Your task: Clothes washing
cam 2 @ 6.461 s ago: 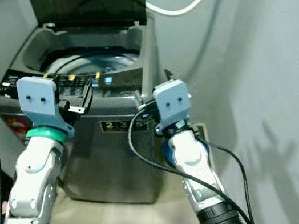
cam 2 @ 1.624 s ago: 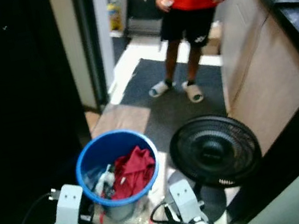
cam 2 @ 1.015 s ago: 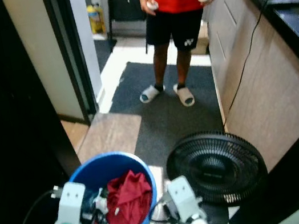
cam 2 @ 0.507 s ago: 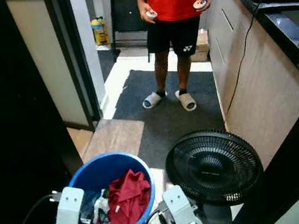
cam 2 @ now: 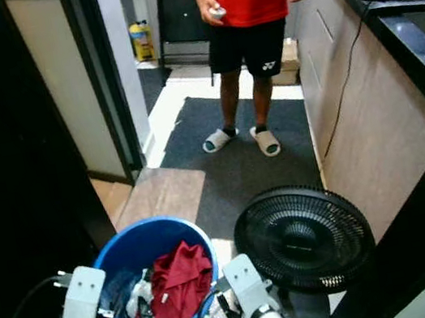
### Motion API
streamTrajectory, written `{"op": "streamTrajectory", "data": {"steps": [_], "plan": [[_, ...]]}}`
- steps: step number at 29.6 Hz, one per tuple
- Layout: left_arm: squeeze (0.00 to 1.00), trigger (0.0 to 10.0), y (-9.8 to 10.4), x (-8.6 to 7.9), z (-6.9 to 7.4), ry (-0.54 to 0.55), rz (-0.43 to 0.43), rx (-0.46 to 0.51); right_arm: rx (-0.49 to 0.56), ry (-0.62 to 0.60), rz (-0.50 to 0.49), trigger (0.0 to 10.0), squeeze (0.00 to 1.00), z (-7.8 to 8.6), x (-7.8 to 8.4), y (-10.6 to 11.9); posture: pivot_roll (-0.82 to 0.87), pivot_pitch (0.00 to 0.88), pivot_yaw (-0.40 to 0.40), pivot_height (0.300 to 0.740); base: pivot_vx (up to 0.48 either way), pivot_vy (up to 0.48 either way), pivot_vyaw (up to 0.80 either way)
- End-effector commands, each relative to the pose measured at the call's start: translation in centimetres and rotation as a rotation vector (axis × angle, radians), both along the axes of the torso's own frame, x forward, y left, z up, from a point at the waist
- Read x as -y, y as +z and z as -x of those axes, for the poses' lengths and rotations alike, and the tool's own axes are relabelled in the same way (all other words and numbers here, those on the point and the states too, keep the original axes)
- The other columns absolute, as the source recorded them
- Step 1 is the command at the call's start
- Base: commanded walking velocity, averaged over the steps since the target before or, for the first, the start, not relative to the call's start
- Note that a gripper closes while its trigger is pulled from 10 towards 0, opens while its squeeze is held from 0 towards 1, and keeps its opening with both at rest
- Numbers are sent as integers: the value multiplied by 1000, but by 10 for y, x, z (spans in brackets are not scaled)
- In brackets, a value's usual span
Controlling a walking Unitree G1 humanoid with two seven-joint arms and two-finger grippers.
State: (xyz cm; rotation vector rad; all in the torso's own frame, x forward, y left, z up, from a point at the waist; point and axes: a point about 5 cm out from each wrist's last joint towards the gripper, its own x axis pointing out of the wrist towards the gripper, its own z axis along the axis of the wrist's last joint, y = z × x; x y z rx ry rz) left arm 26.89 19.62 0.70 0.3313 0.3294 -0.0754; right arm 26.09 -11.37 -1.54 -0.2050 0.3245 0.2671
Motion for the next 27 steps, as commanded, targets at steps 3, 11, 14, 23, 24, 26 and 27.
{"op": "streamTrajectory", "data": {"steps": [3,11,14,23,24,26,27], "plan": [[0,10000,8,-17,1,30,-14,28,21,-33,-17,10000,0,-5,1,5,69,2,31,740,0,0,0],[0,10000,17,-20,-5,49,-7,59,19,-14,-17,10000,0,-4,-4,4,74,0,19,740,0,0,0],[0,10000,18,-13,-8,45,21,64,17,-12,-16,10000,0,-4,-4,4,72,0,18,740,0,0,0],[0,10000,22,16,-18,17,97,70,15,-19,-17,10000,0,-4,-2,3,56,0,22,740,0,0,0],[0,10000,22,18,-19,14,102,70,14,-21,-17,10000,0,-3,-2,3,56,0,22,740,0,0,0],[0,10000,22,18,-19,14,102,70,14,-21,-17,10000,0,-3,-2,3,56,0,22,740,0,0,0],[0,10000,22,21,-20,11,113,68,12,-23,-15,10000,0,-2,0,2,50,0,24,740,0,0,0]]}}
